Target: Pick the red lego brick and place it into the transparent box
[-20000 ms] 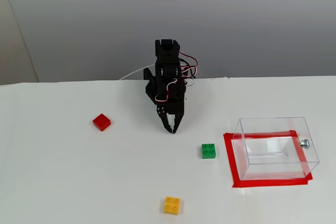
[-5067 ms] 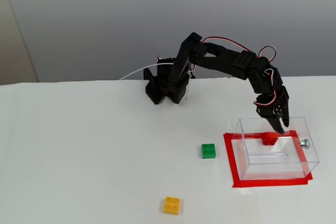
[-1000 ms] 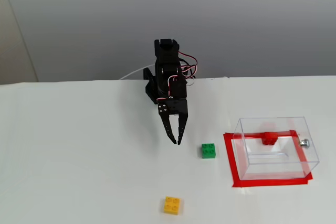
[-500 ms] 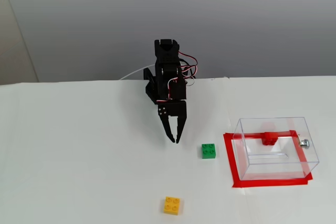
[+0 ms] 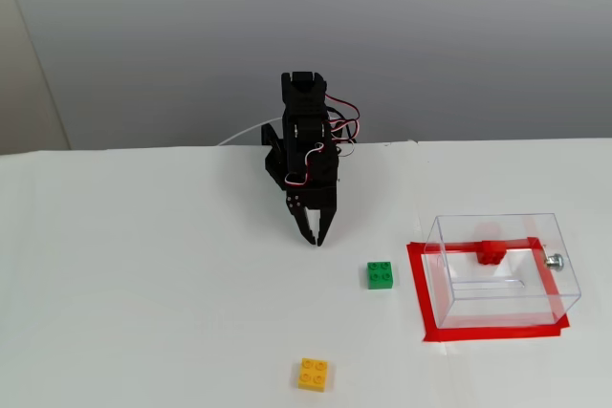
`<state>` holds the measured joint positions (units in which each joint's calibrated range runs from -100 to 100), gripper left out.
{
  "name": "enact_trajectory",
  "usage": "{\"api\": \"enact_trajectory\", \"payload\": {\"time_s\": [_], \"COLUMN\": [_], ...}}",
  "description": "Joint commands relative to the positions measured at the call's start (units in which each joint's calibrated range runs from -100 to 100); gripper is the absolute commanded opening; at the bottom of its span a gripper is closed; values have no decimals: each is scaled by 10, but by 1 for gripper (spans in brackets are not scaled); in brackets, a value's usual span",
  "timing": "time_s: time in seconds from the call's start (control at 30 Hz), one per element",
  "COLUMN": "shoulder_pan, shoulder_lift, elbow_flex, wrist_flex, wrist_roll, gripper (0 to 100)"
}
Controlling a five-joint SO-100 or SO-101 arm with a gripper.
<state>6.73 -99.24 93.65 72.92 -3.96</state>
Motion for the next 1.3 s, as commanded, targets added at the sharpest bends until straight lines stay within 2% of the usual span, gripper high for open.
{"api": "enact_trajectory", "payload": {"time_s": [0.0, 1.27], "shoulder_pan": [-2, 0], "shoulder_lift": [-6, -5], "elbow_flex": [-15, -15], "wrist_flex": [18, 18], "wrist_roll": [-3, -3], "gripper": [1, 1]}}
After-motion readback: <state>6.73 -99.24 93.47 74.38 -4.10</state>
